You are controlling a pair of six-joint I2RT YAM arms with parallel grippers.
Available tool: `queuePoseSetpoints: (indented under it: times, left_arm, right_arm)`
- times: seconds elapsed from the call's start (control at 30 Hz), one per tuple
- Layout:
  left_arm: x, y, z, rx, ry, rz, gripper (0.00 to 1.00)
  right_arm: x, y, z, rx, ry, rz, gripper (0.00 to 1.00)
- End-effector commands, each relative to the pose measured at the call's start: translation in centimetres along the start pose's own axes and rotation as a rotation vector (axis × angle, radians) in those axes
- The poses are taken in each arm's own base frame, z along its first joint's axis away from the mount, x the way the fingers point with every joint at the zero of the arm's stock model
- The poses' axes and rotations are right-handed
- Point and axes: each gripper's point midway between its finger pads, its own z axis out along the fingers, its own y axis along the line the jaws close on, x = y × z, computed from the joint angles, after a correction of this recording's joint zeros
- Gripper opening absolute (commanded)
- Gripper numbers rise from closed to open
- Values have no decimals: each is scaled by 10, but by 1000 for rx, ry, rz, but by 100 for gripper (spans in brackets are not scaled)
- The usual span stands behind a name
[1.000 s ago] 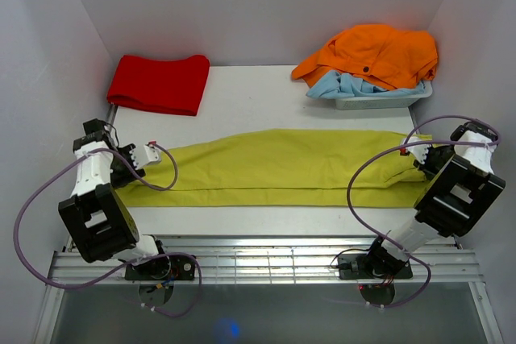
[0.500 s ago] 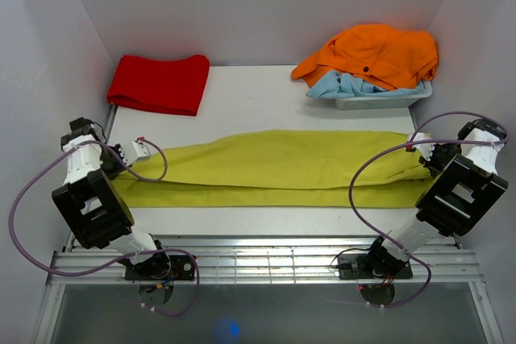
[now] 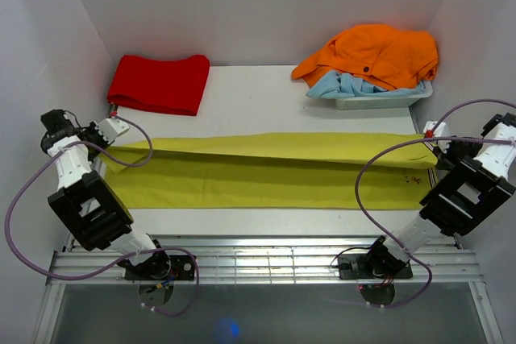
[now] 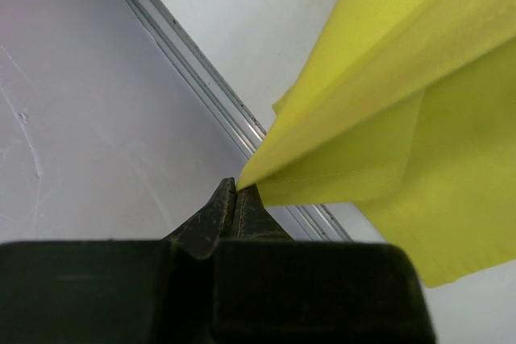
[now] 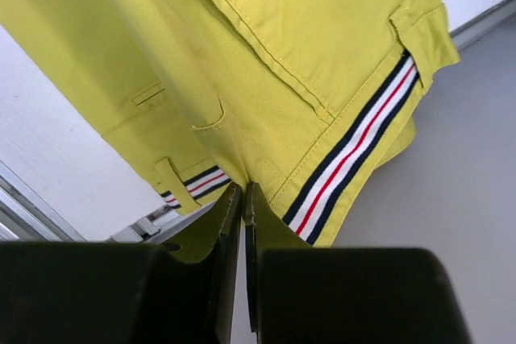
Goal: Fold and stack the trousers
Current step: Fold the trousers
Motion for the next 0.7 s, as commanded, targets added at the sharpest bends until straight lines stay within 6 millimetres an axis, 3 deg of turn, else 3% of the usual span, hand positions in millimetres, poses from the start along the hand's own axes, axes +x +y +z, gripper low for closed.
queuePoseSetpoints:
  times: [0.0, 0.1, 0.2, 0.23, 0.3, 0.33, 0.37, 0.43, 0.47, 0.6, 0.67]
  left_arm:
    - [44, 49, -30, -241, 90, -28, 0]
    - [61, 33, -33, -224, 106, -42, 0]
    - [73, 9, -29, -192, 112, -61, 0]
    - [77, -6, -23, -163, 116, -69, 0]
    - [78, -21, -20, -139, 114, -84, 0]
    - [79, -38, -14, -101, 114, -88, 0]
    - [79, -48, -11, -84, 114, -86, 0]
    - [81, -59, -11, -81, 124, -79, 0]
    - [83, -76, -5, -49, 131, -80, 0]
    - [93, -90, 1, -38, 170, -90, 0]
    - [97, -85, 2, -51, 183, -92, 0]
  right_arm:
    - [47, 11, -19, 44, 148, -62, 8]
    - [61, 40, 0, 2, 170, -64, 8]
    - [74, 55, 15, -4, 211, -77, 8]
    - [77, 74, 31, -41, 201, -63, 8]
    - [89, 81, 42, -42, 245, -84, 8]
    - [93, 101, 56, -84, 250, -69, 8]
    - [96, 107, 62, -90, 259, -68, 8]
    - [103, 110, 70, -81, 273, -58, 8]
    - [103, 114, 74, -84, 270, -45, 8]
    - [107, 105, 75, -75, 263, 1, 8]
    - [105, 98, 71, -66, 248, 24, 8]
